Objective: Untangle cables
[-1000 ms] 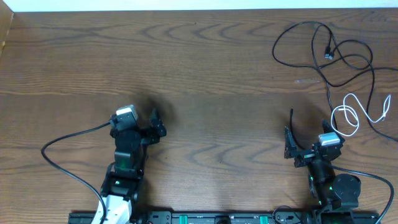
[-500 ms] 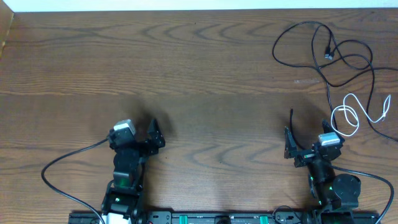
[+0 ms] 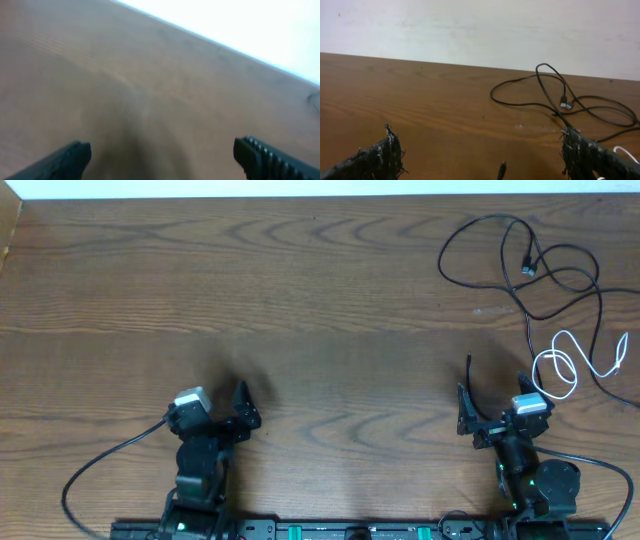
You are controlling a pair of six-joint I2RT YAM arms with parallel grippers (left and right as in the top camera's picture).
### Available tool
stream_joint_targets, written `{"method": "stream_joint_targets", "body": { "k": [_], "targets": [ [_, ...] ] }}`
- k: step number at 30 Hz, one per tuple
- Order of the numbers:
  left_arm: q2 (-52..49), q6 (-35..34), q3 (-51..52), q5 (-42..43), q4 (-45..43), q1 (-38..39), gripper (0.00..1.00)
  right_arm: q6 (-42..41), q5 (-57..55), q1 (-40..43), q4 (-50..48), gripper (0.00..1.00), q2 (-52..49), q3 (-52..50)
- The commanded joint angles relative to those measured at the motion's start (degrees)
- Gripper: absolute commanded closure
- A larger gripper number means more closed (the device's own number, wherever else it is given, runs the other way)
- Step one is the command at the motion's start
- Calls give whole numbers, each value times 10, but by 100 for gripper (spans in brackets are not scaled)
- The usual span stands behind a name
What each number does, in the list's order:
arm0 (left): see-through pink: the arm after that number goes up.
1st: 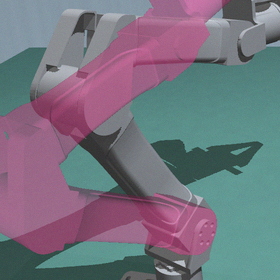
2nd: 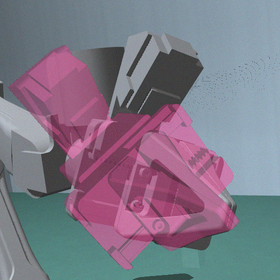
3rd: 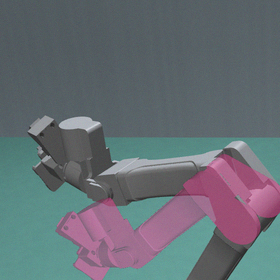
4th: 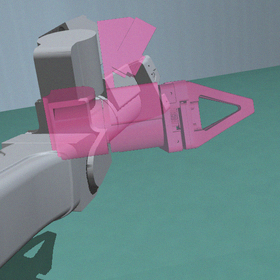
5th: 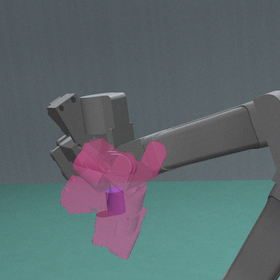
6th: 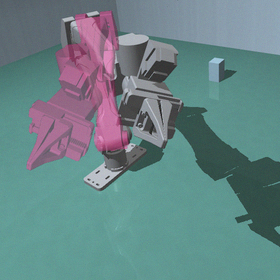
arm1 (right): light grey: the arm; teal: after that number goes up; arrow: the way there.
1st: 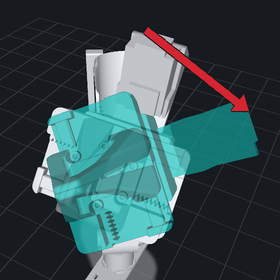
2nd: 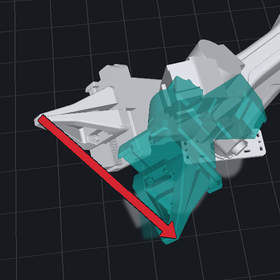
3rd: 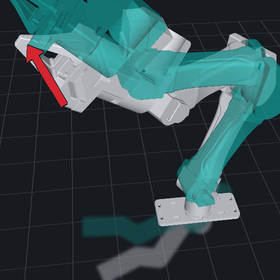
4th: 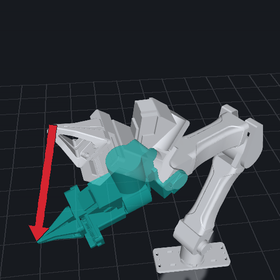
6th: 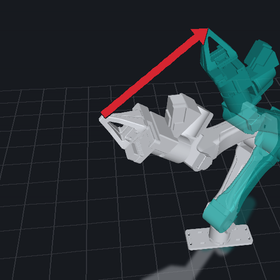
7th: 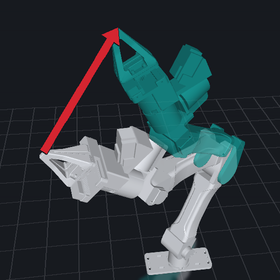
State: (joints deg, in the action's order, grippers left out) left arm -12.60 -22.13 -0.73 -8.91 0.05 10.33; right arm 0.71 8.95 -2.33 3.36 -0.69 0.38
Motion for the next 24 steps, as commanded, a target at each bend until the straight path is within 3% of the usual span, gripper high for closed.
{"method": "stream_joint_targets", "body": {
  "k": [1,5,24],
  "targets": [
    [72,40,5,-8,33,0,2,7,-4,0,3,1,3,-1],
    [125,88,5,-9,31,-1,2,7,-4,0,3,1,3,-1],
    [123,88,5,-2,34,-16,2,7,-4,0,3,1,3,-1]
  ]
}}
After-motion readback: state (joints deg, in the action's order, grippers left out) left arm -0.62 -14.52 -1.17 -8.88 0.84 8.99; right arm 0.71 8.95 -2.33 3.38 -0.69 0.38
